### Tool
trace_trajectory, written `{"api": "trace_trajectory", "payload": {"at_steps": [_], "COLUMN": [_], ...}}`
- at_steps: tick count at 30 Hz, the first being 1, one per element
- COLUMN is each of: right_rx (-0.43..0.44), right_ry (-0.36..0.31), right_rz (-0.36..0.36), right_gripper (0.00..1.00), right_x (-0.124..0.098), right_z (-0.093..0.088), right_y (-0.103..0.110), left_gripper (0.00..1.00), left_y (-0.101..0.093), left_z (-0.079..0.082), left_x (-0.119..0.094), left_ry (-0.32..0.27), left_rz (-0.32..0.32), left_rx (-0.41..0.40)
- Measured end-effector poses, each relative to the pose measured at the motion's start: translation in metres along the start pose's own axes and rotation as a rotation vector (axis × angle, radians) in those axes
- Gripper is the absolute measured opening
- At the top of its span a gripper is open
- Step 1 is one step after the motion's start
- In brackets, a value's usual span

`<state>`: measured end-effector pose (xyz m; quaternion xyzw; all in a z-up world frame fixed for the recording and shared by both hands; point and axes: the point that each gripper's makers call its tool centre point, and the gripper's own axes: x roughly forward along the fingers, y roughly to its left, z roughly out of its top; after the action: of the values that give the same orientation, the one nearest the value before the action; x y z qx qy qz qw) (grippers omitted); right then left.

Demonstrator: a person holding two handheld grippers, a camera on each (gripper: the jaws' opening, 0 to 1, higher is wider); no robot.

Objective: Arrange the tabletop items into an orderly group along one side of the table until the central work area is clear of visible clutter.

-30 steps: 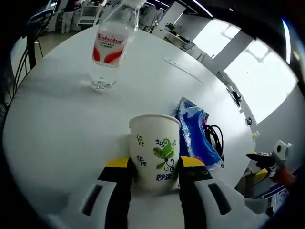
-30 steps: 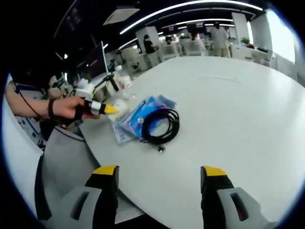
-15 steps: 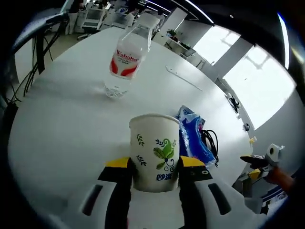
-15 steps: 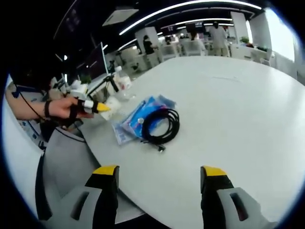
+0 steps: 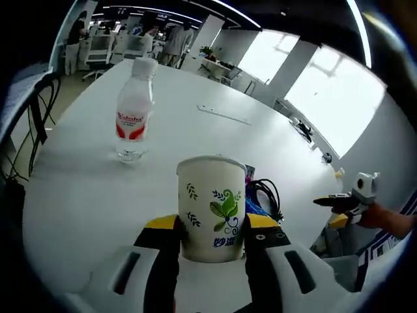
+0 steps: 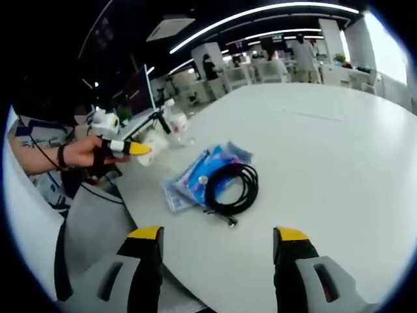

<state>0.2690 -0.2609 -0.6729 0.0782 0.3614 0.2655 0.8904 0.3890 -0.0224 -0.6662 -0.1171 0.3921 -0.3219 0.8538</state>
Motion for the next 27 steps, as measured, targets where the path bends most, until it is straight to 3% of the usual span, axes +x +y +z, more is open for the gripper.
{"api": "trace_trajectory", "payload": {"at_steps": [9, 19, 27], "right_rx": [-0.007, 0.013, 0.013], "right_ry": [-0.004, -0.038, -0.055], "right_rz": [0.029, 0.051, 0.093], "right_gripper": [0.68, 0.63, 0.61], "right_x": [0.005, 0.009, 0.021], "right_z": [0.004, 0.019, 0.032], "right_y": [0.01, 0.017, 0.032], "left_gripper": [0.37, 0.37, 0.37], "left_y": [-0.021, -0.044, -0.057], "left_z": [-0.011, -0.012, -0.021], "left_x": [0.002, 0.003, 0.006], "left_ry": [0.04, 0.067, 0.114], "left_rz": [-0.037, -0.087, -0.113], "left_rx": [0.086, 0.208, 0.318]}}
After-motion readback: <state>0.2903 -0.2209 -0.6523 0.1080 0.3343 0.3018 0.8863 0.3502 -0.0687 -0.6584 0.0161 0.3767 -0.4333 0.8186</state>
